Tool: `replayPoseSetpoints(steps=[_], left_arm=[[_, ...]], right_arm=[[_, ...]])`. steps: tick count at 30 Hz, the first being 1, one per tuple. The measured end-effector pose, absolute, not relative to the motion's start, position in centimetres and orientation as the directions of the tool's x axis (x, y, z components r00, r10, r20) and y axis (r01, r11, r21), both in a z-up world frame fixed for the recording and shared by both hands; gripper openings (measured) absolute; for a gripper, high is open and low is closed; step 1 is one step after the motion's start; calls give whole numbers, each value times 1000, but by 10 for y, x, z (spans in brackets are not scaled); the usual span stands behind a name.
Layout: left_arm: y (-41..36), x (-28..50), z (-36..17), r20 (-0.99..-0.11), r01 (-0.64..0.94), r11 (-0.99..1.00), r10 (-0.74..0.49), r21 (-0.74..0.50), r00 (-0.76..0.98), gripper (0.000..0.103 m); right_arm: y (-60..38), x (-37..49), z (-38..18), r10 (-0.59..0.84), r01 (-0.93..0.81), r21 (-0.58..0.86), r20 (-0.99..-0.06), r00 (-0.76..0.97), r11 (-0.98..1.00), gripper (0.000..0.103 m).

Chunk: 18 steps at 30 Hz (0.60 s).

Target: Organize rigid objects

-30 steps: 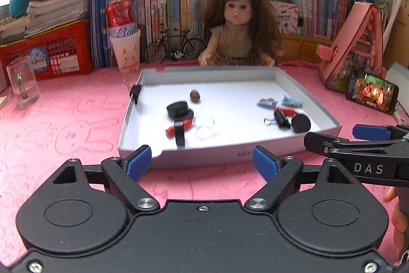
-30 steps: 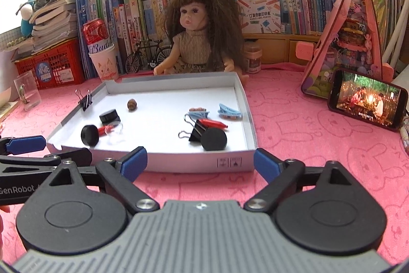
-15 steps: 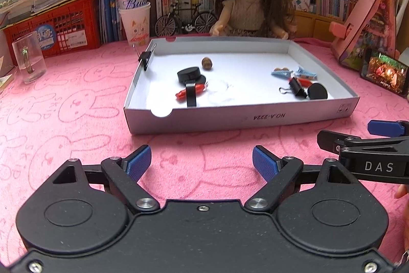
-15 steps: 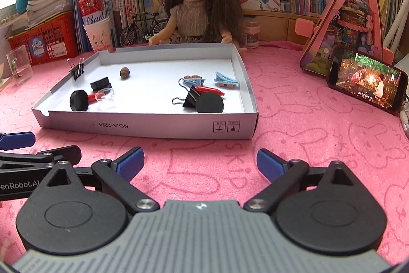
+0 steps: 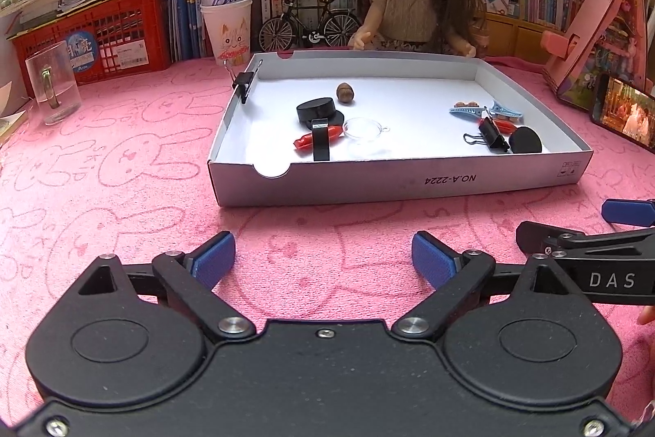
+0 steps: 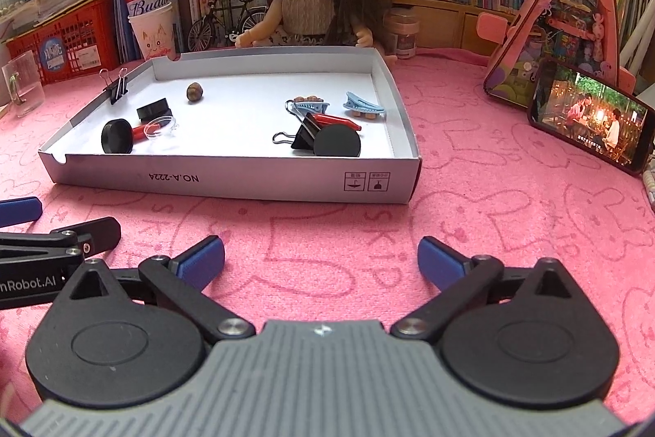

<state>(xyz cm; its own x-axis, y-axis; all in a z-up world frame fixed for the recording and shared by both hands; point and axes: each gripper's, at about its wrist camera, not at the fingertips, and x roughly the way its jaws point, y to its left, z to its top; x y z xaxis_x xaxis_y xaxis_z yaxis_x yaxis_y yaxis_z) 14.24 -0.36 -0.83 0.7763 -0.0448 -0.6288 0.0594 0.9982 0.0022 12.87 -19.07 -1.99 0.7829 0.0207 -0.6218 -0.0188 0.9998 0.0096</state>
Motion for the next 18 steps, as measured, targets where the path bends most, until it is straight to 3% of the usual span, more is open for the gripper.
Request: replayPoseSetpoints(steps=[18], left_arm=[[-2, 145, -10, -639, 40, 999, -30, 1, 768, 102]], right_arm=[[-189, 130, -21, 15, -20, 0, -625, 780, 1000, 103]])
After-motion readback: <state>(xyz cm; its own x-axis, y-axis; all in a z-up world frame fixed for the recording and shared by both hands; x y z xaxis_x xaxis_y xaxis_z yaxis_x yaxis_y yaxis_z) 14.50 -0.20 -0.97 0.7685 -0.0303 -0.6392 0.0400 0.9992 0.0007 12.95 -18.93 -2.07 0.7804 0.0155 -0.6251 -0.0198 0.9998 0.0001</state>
